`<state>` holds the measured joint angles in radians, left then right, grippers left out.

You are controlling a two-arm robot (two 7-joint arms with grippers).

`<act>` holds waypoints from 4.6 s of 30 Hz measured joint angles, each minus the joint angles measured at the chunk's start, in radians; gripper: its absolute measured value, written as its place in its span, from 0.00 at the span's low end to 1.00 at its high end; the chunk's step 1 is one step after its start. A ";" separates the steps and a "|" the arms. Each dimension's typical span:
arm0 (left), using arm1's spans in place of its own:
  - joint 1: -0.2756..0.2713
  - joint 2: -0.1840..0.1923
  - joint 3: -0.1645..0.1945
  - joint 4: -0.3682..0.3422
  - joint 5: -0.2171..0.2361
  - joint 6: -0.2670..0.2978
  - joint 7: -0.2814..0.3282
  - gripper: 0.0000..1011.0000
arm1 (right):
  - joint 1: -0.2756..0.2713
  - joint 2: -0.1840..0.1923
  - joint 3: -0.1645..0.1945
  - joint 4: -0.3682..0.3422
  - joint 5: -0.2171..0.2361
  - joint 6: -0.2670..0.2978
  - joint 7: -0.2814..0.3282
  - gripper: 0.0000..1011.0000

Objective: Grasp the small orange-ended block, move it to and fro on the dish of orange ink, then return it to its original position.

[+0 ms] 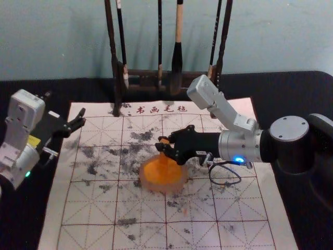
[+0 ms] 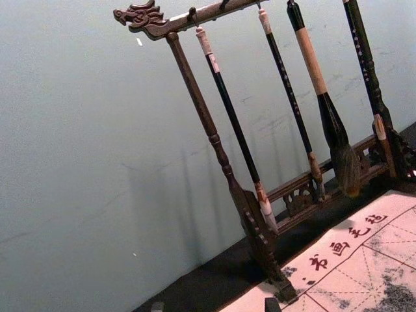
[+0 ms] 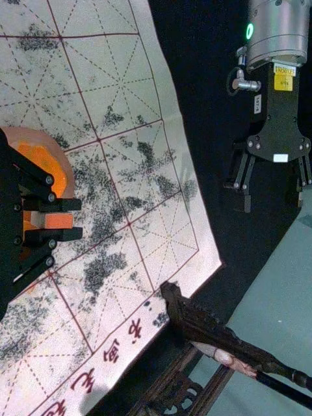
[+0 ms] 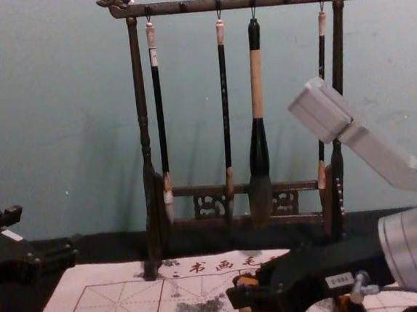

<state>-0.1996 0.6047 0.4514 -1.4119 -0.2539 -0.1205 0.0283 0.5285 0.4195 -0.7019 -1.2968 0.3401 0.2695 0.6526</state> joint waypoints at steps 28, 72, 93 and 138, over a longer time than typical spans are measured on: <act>0.000 0.000 0.000 0.000 0.000 0.000 0.000 0.99 | -0.044 0.066 0.006 -0.082 0.022 -0.002 0.029 0.12; 0.000 0.000 0.000 0.000 0.000 0.000 0.000 0.99 | -0.003 0.002 -0.035 -0.026 0.020 -0.003 0.014 0.12; 0.000 0.000 0.000 0.000 0.000 0.000 0.000 0.99 | 0.000 0.031 -0.013 -0.028 -0.007 -0.018 0.010 0.12; 0.000 0.000 0.000 0.000 0.000 0.000 0.000 0.99 | -0.025 0.056 -0.033 -0.086 0.007 -0.008 0.058 0.12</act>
<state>-0.1995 0.6047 0.4514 -1.4120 -0.2539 -0.1206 0.0283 0.5040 0.4752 -0.7350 -1.3827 0.3468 0.2612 0.7106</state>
